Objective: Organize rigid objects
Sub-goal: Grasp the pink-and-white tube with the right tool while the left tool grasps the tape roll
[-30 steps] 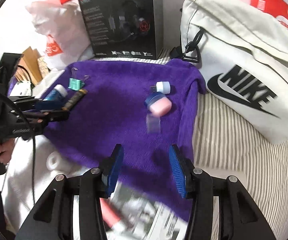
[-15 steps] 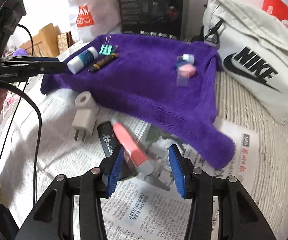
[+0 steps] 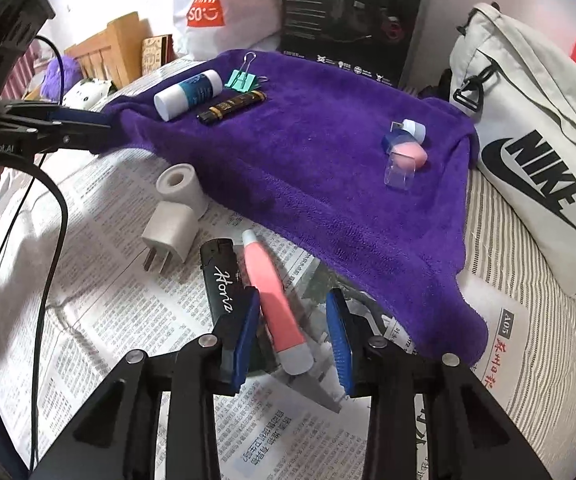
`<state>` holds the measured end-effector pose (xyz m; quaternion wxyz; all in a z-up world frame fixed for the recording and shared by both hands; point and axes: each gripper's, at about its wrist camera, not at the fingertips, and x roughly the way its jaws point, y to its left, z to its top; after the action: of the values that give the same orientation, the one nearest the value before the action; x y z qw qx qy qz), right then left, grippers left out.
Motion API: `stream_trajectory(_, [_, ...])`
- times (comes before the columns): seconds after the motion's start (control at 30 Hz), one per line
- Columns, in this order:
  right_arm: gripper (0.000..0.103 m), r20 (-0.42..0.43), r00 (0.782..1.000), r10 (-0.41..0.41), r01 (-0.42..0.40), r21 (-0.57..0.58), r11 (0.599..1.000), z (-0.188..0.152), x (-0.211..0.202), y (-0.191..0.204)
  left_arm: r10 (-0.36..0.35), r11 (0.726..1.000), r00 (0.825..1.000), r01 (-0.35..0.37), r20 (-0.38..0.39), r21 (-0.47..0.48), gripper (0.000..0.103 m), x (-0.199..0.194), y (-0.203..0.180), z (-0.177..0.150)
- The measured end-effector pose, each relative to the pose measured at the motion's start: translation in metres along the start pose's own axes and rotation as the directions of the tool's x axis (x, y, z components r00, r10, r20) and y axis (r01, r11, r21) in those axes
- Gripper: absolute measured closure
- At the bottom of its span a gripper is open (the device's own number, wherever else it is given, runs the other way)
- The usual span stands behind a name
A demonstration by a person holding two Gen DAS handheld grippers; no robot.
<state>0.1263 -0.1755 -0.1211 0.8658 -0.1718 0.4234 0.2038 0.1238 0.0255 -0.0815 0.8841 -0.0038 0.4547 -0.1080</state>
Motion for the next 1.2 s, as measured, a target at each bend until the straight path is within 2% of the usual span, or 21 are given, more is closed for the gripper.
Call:
stream_trajectory(0.1, [0.069, -0.013, 1.000, -0.004, 0.003, -0.012, 1.000, -0.003, 0.000, -0.001, -0.009, 1.000, 1.000, 0.009, 0.001, -0.005, 0.053, 0.000, 0.000, -0.003])
stream_trajectory(0.17, [0.071, -0.062, 0.998, 0.008, -0.010, -0.022, 1.000, -0.004, 0.006, 0.000, -0.015, 1.000, 1.000, 0.015, 0.004, -0.009, 0.053, 0.000, -0.001, -0.004])
stream_trajectory(0.3, [0.072, -0.050, 0.999, 0.008, -0.010, -0.048, 0.999, 0.000, 0.008, 0.006, -0.021, 1.000, 1.000, 0.021, 0.002, -0.011, 0.053, 0.001, -0.003, -0.006])
stream_trajectory(0.37, [0.077, -0.040, 0.999, 0.008, -0.011, -0.063, 0.998, 0.003, 0.011, 0.011, -0.020, 1.000, 1.000, 0.020, -0.002, -0.012, 0.053, 0.001, -0.003, -0.008])
stream_trajectory(0.4, [0.084, -0.036, 0.999, 0.015, -0.017, -0.064, 0.998, 0.004, 0.011, 0.013, -0.020, 1.000, 1.000, 0.020, -0.002, -0.013, 0.053, 0.000, -0.002, -0.008])
stream_trajectory(0.43, [0.086, -0.035, 0.999, 0.025, -0.027, -0.054, 0.998, 0.006, 0.013, 0.014, -0.020, 1.000, 1.000, 0.020, -0.001, -0.015, 0.053, -0.001, -0.002, -0.009])
stream_trajectory(0.57, [0.087, -0.066, 0.997, 0.029, -0.026, 0.048, 0.999, 0.005, 0.009, 0.006, -0.015, 1.000, 1.000, 0.015, 0.002, -0.019, 0.053, -0.004, 0.002, -0.011])
stream_trajectory(0.67, [0.087, -0.083, 0.996, 0.009, 0.001, 0.120, 0.993, -0.004, 0.003, -0.006, -0.018, 0.999, 1.000, 0.018, 0.000, -0.029, 0.053, -0.004, 0.004, -0.011])
stream_trajectory(0.9, [0.086, -0.069, 0.996, -0.051, 0.058, 0.099, 0.993, -0.013, 0.000, 0.001, -0.046, 0.999, 0.999, 0.046, -0.004, -0.013, 0.053, 0.001, -0.006, -0.012])
stream_trajectory(1.1, [0.087, -0.071, 0.996, -0.058, 0.068, 0.157, 0.985, -0.022, -0.007, -0.005, -0.116, 0.993, 0.993, 0.116, 0.001, -0.003, 0.053, 0.002, -0.020, -0.009])
stream_trajectory(1.2, [0.087, -0.078, 0.993, -0.086, 0.100, 0.205, 0.974, -0.036, -0.016, -0.017, -0.131, 0.991, 0.991, 0.131, -0.010, 0.006, 0.053, 0.008, -0.030, -0.005])
